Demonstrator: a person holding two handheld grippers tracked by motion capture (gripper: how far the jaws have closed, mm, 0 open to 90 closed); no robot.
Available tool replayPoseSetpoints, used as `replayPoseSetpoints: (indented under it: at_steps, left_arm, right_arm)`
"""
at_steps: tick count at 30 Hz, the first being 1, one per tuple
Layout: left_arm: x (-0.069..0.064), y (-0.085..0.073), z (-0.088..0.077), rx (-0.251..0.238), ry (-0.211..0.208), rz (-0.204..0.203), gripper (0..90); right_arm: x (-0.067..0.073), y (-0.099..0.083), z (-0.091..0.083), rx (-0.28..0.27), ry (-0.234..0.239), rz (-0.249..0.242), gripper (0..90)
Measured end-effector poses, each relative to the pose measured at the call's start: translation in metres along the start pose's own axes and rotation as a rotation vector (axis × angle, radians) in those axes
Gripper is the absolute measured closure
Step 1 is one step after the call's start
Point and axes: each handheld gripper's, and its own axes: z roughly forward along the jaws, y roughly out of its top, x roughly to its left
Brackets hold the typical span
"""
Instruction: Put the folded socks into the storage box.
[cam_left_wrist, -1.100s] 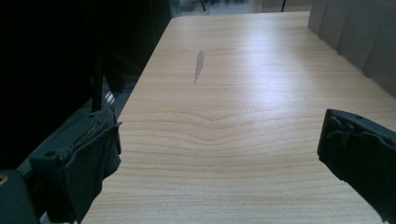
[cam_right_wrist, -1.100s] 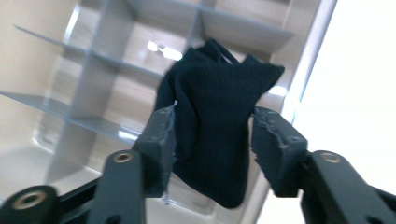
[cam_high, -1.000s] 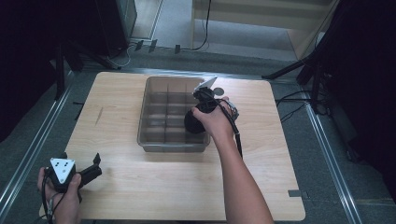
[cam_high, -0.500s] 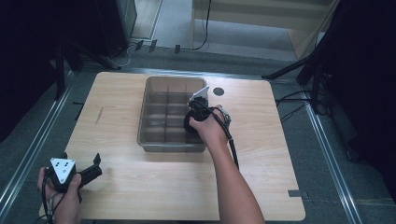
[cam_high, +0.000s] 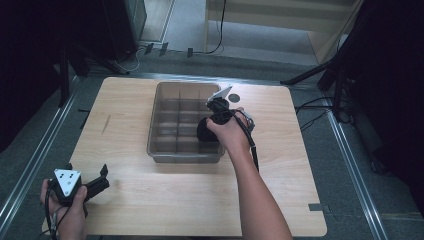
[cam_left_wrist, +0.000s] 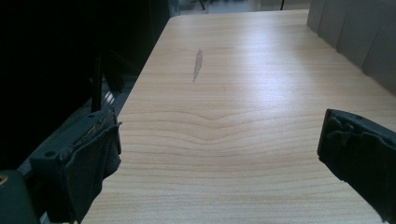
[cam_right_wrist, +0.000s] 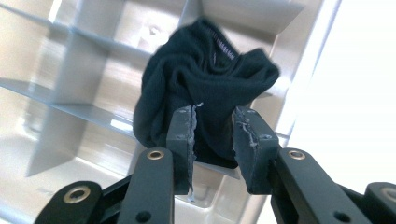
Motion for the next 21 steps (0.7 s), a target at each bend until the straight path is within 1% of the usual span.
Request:
replayPoseSetpoints:
  at_steps: [1,2,7,8,10,11,15,16,21]
  left_arm:
    - [0.0,0.0,0.0,0.0,0.0,0.0,0.0]
    - [0.0,0.0,0.0,0.001,0.0,0.002,0.0]
    - [0.0,0.0,0.0,0.001,-0.001,0.002,0.0]
    - [0.0,0.0,0.0,0.001,-0.001,0.002,0.0]
    - [0.0,0.0,0.0,0.0,-0.001,0.0,0.0]
    - [0.0,0.0,0.0,0.001,-0.001,0.001,0.0]
    - [-0.001,0.0,0.0,0.0,-0.001,0.004,0.0]
    - [-0.001,0.0,0.0,-0.002,0.0,0.004,0.0]
    - [-0.001,0.0,0.0,-0.001,0.001,0.008,0.0]
  right_arm:
    - [-0.005,0.001,-0.008,-0.024,0.021,0.02,67.8]
    - [-0.007,0.001,-0.012,-0.032,0.03,0.03,67.7]
    - [-0.024,-0.002,-0.028,-0.06,0.037,0.06,65.6]
    - [-0.024,-0.002,-0.028,-0.06,0.037,0.06,65.6]
    - [-0.032,-0.004,-0.034,-0.073,0.035,0.074,64.8]
    - [-0.041,-0.007,-0.039,-0.083,0.035,0.087,63.6]
    - [-0.056,-0.015,-0.044,-0.095,0.033,0.103,60.4]
    - [-0.056,-0.015,-0.044,-0.095,0.033,0.103,60.4]
    - [-0.076,-0.026,-0.045,-0.102,0.031,0.131,54.5]
